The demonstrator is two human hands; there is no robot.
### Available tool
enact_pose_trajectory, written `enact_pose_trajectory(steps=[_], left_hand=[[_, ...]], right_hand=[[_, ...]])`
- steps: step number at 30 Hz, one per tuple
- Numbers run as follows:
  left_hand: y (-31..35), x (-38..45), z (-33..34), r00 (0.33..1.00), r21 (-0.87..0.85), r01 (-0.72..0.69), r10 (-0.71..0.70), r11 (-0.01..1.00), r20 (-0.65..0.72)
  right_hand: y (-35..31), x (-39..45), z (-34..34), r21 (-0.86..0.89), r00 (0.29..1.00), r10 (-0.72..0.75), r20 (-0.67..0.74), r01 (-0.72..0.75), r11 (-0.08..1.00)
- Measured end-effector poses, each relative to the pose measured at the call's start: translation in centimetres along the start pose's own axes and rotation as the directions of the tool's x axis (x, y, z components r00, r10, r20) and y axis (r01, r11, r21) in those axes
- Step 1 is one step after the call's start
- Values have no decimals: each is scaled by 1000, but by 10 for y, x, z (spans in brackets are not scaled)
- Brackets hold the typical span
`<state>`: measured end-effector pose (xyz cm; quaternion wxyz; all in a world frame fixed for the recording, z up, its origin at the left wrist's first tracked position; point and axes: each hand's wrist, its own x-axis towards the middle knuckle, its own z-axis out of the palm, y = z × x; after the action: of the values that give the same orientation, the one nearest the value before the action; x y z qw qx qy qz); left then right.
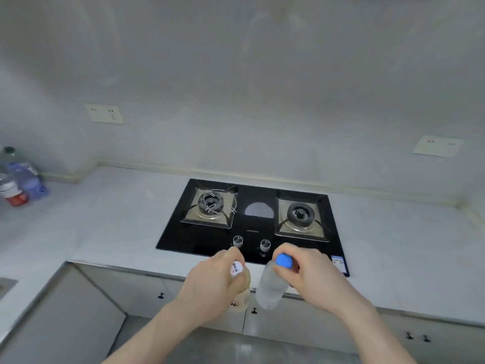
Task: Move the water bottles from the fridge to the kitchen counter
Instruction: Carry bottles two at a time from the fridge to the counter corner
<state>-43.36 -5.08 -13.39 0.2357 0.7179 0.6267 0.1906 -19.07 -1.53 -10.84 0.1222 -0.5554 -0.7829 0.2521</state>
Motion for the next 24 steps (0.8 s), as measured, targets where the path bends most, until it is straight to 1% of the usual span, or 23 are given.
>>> enact_pose_trajectory(steps=[3, 8, 13, 19, 24], left_hand=[[-30, -11, -30, 993, -10, 99, -100, 995, -57], [-78, -28, -70, 960, -5, 236, -233, 972, -155], [-123, -37, -93, 898, -40, 361, -359, 932, -254], [-172, -34, -117, 818, -71, 467, -461, 881, -344], [-203, -20, -147, 753, -73, 543, -523, 837, -399]], right_hand=[[-38, 35, 17, 0, 996, -76, 50, 76, 997], [-92, 89, 43, 35, 970, -204, 135, 201, 979], [-135, 140, 65, 53, 922, -322, 215, 318, 947], [-181, 203, 87, 75, 847, -439, 301, 438, 896], [-217, 259, 98, 114, 793, -513, 328, 506, 855]])
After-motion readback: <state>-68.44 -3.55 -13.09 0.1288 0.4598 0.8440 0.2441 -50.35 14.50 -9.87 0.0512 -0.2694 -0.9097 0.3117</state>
